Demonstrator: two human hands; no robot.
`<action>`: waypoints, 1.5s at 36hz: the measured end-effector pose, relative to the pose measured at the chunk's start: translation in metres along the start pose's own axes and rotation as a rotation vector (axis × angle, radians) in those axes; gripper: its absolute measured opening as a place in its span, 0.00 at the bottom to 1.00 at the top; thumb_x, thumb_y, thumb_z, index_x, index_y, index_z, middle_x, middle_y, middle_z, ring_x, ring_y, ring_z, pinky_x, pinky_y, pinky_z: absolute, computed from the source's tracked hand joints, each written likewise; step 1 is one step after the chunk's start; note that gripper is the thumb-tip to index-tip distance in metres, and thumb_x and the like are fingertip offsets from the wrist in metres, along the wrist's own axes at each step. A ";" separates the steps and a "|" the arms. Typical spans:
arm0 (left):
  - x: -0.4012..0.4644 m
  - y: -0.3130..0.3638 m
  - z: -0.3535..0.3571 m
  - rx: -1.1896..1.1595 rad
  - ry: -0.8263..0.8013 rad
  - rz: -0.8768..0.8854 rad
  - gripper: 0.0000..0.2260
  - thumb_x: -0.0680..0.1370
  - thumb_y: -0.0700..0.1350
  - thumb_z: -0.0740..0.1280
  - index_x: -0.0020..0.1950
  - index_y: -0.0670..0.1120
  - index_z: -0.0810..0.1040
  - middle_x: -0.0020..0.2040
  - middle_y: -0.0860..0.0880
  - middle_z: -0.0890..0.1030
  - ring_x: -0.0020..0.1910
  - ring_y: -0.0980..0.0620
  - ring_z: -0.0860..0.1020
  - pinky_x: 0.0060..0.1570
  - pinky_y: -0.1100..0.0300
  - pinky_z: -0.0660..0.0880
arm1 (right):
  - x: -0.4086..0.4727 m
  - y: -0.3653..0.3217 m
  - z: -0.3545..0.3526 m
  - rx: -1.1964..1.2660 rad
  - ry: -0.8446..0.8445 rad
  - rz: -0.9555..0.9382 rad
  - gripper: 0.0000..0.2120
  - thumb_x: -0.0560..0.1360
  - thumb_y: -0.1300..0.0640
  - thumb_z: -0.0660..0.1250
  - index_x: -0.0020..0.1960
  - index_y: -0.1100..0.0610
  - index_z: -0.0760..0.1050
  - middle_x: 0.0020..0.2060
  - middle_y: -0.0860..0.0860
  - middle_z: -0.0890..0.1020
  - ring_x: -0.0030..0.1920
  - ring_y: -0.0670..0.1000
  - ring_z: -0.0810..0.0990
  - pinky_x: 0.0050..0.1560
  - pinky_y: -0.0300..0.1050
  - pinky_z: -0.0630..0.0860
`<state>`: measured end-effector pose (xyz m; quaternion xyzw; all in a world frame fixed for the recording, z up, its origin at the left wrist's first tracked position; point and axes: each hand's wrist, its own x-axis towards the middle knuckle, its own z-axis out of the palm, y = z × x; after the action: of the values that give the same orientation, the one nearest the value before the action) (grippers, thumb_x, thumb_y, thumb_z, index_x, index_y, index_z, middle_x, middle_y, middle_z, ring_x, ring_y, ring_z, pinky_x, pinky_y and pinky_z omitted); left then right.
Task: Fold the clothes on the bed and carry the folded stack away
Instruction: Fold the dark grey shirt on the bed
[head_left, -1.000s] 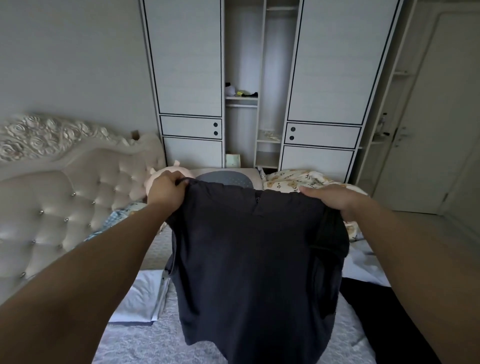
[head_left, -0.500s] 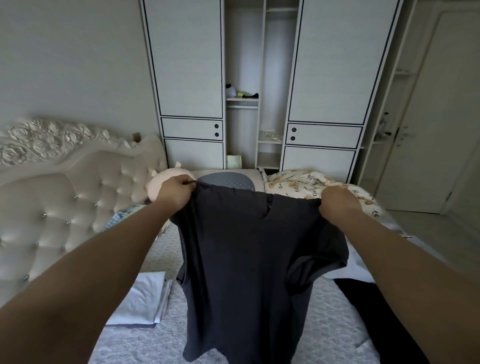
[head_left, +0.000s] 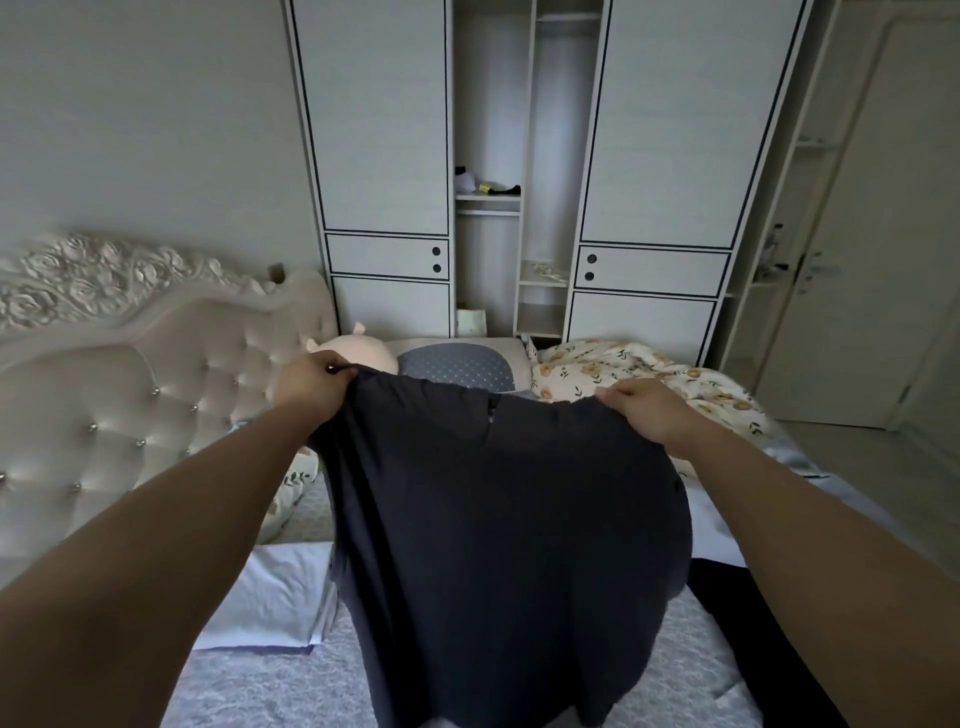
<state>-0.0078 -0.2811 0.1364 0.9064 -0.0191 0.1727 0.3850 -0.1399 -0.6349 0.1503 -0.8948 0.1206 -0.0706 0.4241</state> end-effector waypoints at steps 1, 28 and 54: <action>0.001 -0.002 -0.002 0.012 0.012 -0.006 0.06 0.77 0.45 0.67 0.49 0.46 0.81 0.51 0.43 0.82 0.53 0.42 0.77 0.51 0.57 0.70 | -0.001 0.000 -0.001 -0.039 -0.054 -0.013 0.17 0.77 0.44 0.64 0.48 0.58 0.81 0.46 0.54 0.83 0.48 0.53 0.80 0.52 0.48 0.74; 0.000 0.001 -0.015 0.008 -0.074 0.039 0.04 0.76 0.45 0.68 0.41 0.51 0.77 0.48 0.42 0.81 0.53 0.41 0.77 0.56 0.53 0.72 | 0.014 0.007 0.011 -0.250 0.174 -0.011 0.20 0.81 0.53 0.58 0.47 0.69 0.77 0.45 0.62 0.81 0.49 0.61 0.78 0.43 0.47 0.69; -0.014 0.008 -0.014 -0.309 -0.450 -0.103 0.20 0.76 0.53 0.69 0.62 0.41 0.78 0.66 0.41 0.74 0.66 0.41 0.71 0.69 0.47 0.64 | 0.007 -0.002 0.004 -0.208 0.092 -0.002 0.16 0.79 0.49 0.61 0.41 0.62 0.74 0.38 0.56 0.79 0.33 0.52 0.79 0.32 0.39 0.71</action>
<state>-0.0266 -0.2781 0.1460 0.8522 -0.0842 -0.0577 0.5132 -0.1314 -0.6325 0.1497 -0.9299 0.1459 -0.0991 0.3228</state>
